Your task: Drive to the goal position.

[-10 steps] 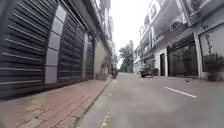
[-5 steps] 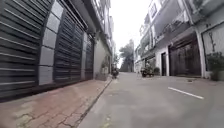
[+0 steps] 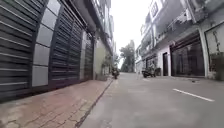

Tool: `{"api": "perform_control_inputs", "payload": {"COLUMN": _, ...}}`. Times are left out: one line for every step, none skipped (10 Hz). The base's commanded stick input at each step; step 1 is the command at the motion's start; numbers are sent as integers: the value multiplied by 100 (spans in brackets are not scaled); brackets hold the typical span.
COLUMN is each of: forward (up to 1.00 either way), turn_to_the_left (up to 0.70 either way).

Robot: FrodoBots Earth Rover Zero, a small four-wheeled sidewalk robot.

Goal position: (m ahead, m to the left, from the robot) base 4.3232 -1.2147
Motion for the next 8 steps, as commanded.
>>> {"api": "perform_control_inputs", "payload": {"forward": 49, "turn_to_the_left": 0}}
{"api": "perform_control_inputs", "payload": {"forward": 49, "turn_to_the_left": 0}}
{"api": "perform_control_inputs", "payload": {"forward": 49, "turn_to_the_left": 0}}
{"api": "perform_control_inputs", "payload": {"forward": 49, "turn_to_the_left": 0}}
{"api": "perform_control_inputs", "payload": {"forward": 49, "turn_to_the_left": 0}}
{"api": "perform_control_inputs", "payload": {"forward": 49, "turn_to_the_left": 0}}
{"api": "perform_control_inputs", "payload": {"forward": 49, "turn_to_the_left": 0}}
{"api": "perform_control_inputs", "payload": {"forward": 49, "turn_to_the_left": 0}}
